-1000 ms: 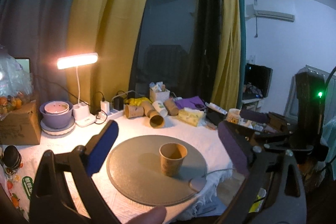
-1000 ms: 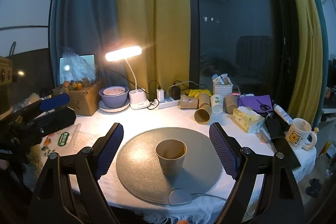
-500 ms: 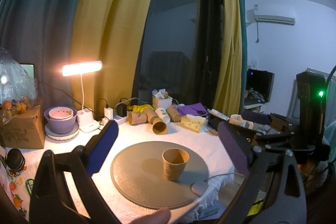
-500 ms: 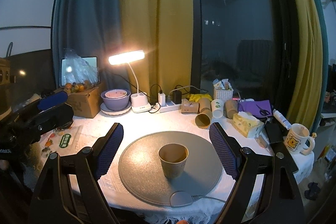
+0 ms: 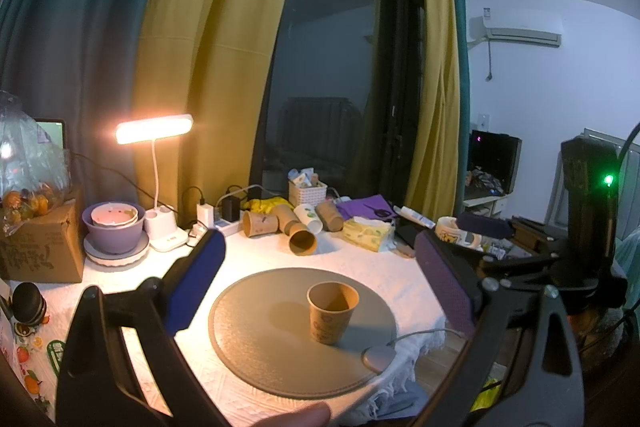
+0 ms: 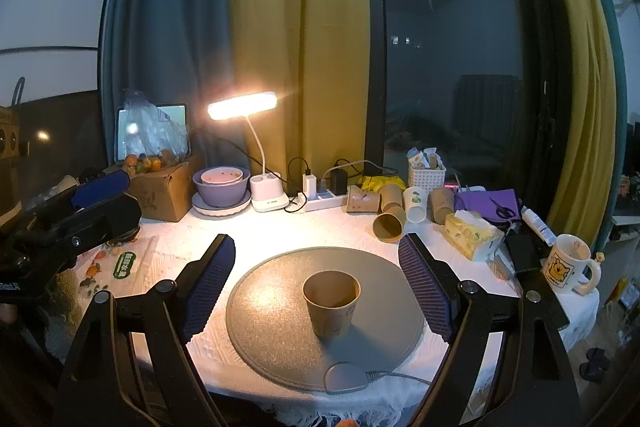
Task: Flip cup upright
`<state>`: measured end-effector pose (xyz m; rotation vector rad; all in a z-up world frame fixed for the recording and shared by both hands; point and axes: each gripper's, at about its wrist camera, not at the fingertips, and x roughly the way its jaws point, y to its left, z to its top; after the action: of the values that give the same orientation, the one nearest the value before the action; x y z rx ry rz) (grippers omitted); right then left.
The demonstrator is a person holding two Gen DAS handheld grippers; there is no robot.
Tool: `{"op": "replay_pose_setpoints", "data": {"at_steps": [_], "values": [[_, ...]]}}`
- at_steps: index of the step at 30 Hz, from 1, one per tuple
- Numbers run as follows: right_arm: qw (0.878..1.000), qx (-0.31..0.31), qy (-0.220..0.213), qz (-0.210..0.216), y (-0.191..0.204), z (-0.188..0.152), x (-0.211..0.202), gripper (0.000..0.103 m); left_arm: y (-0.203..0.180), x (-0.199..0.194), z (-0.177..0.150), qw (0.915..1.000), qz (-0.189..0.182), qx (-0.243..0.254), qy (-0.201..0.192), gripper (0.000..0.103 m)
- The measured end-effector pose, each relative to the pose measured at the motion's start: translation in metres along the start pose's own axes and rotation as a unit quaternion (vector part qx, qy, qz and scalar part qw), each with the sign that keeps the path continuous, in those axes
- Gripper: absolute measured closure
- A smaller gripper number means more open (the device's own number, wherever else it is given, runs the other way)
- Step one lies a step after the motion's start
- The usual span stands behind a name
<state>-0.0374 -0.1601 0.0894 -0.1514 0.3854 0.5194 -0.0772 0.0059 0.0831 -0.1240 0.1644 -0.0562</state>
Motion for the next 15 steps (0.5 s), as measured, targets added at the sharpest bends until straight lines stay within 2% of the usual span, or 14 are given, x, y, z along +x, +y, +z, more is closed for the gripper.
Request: {"op": "replay_pose_setpoints", "data": {"at_steps": [15], "values": [[1.0,0.0,0.0,0.0,-0.0002,-0.0002,0.0007,0.017,-0.0045,0.0003,-0.0027,1.0,-0.002,0.0,0.002,0.006]]}}
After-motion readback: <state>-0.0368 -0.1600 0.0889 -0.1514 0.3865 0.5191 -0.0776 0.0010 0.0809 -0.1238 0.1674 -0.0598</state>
